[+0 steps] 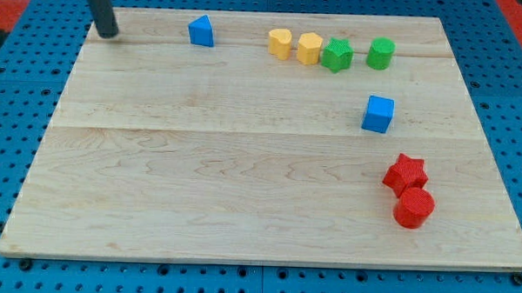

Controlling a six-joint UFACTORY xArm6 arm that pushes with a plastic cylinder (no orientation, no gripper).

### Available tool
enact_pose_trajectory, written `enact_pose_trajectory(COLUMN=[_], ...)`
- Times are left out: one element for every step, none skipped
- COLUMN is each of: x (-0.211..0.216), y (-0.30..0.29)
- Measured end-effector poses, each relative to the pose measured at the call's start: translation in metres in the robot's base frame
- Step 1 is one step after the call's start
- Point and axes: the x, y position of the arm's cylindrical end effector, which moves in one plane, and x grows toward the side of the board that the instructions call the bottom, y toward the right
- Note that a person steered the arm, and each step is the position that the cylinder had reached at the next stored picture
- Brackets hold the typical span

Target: Move the blue triangle left to the blue cube

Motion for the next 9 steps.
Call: enact_pose_trajectory(x=[-0.044,-0.016,-0.009,0.008,0.054,0.063,0.063,0.061,0.066], y=[0.001,0.089,0.185,0.196,0.220,0.258,0.278,0.279,0.279])
